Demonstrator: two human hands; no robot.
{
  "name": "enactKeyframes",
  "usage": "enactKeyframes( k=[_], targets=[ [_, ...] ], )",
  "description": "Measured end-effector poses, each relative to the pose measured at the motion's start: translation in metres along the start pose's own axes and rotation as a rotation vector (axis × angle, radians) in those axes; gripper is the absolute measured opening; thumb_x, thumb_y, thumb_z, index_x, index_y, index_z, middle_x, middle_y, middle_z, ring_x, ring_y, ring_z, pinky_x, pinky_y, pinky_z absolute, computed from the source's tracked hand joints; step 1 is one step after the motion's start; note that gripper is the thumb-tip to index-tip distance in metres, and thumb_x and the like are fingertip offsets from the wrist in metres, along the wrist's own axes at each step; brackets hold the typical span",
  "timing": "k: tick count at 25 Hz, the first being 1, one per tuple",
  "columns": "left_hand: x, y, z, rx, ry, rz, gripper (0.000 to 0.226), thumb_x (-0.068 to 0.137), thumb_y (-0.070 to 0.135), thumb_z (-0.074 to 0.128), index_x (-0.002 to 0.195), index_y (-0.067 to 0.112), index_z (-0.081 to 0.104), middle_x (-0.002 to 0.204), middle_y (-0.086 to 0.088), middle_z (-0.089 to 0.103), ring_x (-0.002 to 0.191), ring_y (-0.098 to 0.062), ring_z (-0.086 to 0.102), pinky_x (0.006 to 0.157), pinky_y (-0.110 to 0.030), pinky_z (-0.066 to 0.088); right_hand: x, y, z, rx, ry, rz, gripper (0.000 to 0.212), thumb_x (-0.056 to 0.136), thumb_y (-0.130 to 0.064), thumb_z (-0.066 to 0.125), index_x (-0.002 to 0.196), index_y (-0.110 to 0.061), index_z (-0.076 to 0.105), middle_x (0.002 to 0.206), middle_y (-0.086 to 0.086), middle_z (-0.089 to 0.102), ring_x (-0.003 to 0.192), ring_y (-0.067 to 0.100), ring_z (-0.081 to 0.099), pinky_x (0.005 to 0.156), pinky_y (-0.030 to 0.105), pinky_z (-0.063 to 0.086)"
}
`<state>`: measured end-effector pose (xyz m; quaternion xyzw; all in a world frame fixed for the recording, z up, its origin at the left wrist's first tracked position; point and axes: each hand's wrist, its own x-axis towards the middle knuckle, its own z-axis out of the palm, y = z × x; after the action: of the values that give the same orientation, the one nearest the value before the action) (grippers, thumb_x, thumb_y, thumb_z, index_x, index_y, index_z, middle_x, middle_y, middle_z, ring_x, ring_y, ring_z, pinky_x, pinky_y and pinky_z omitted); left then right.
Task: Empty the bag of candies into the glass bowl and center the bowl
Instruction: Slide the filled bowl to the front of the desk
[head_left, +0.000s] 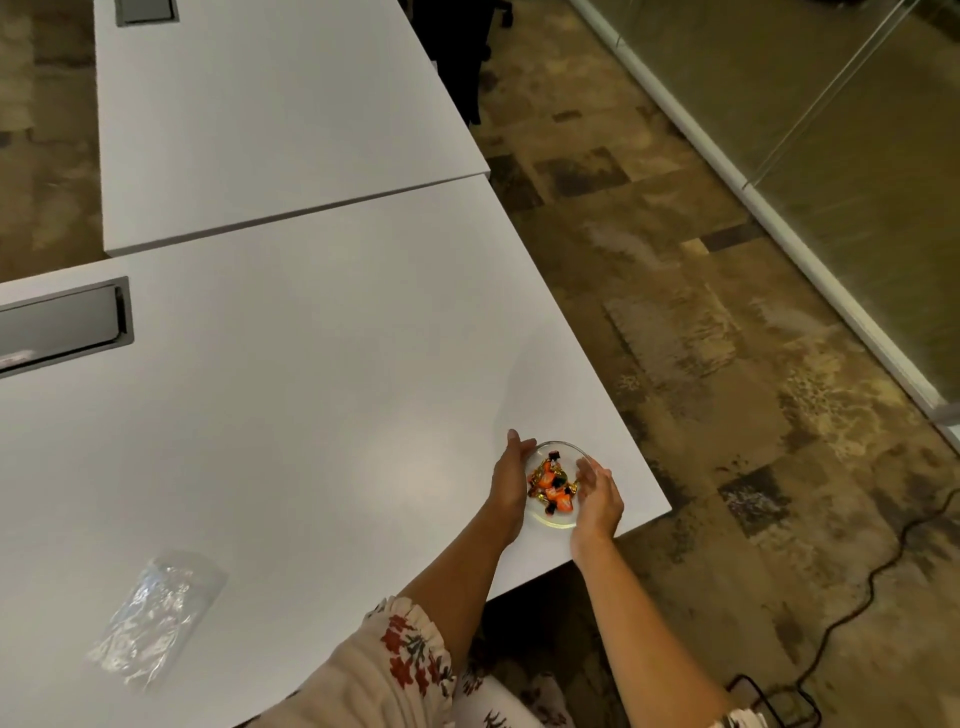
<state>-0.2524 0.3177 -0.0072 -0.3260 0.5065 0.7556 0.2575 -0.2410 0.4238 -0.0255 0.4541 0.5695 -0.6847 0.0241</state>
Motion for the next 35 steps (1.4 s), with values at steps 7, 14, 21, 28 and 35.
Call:
enactKeyframes(
  k=[7, 14, 21, 28, 35],
  targets=[
    [-0.001, -0.001, -0.005, -0.01, -0.013, -0.018, 0.054, 0.105, 0.054, 0.02, 0.125, 0.019, 0.056, 0.111, 0.0, 0.065, 0.092, -0.013, 0.065, 0.08, -0.025, 0.054, -0.004, 0.001, 0.006, -0.045, -0.01, 0.059, 0.044, 0.106, -0.033, 0.031, 0.118, -0.01, 0.067, 0.114, 0.006, 0.069, 0.118, 0.025, 0.06, 0.104, 0.039, 0.046],
    [-0.01, 0.012, -0.044, -0.096, 0.07, 0.019, 0.055, 0.105, 0.056, 0.023, 0.121, 0.019, 0.061, 0.104, 0.003, 0.067, 0.093, -0.012, 0.065, 0.077, -0.027, 0.053, -0.03, 0.009, 0.041, -0.096, -0.059, 0.036, 0.042, 0.105, -0.034, 0.034, 0.111, -0.014, 0.07, 0.115, 0.005, 0.069, 0.112, 0.023, 0.06, 0.092, 0.034, 0.046],
    [-0.025, 0.029, -0.107, -0.246, 0.174, 0.071, 0.051, 0.104, 0.057, 0.027, 0.111, 0.023, 0.065, 0.103, 0.006, 0.067, 0.093, -0.01, 0.065, 0.071, -0.027, 0.052, -0.061, 0.029, 0.095, -0.203, -0.178, 0.032, 0.041, 0.102, -0.035, 0.035, 0.097, -0.021, 0.074, 0.111, 0.001, 0.072, 0.108, 0.023, 0.062, 0.086, 0.036, 0.05],
    [-0.039, 0.055, -0.173, -0.412, 0.279, 0.154, 0.058, 0.102, 0.062, 0.023, 0.112, 0.024, 0.066, 0.13, -0.001, 0.06, 0.097, -0.008, 0.06, 0.091, -0.035, 0.047, -0.099, 0.04, 0.166, -0.323, -0.325, 0.001, 0.04, 0.1, -0.035, 0.035, 0.087, -0.026, 0.072, 0.108, 0.0, 0.071, 0.097, 0.018, 0.063, 0.078, 0.034, 0.049],
    [-0.048, 0.105, -0.237, -0.589, 0.323, 0.221, 0.07, 0.1, 0.065, 0.022, 0.129, 0.014, 0.061, 0.15, -0.008, 0.05, 0.126, -0.021, 0.049, 0.096, -0.042, 0.038, -0.122, 0.044, 0.246, -0.421, -0.491, -0.039, 0.047, 0.103, -0.038, 0.029, 0.092, -0.028, 0.073, 0.114, 0.003, 0.068, 0.111, 0.025, 0.061, 0.099, 0.042, 0.048]
  ],
)
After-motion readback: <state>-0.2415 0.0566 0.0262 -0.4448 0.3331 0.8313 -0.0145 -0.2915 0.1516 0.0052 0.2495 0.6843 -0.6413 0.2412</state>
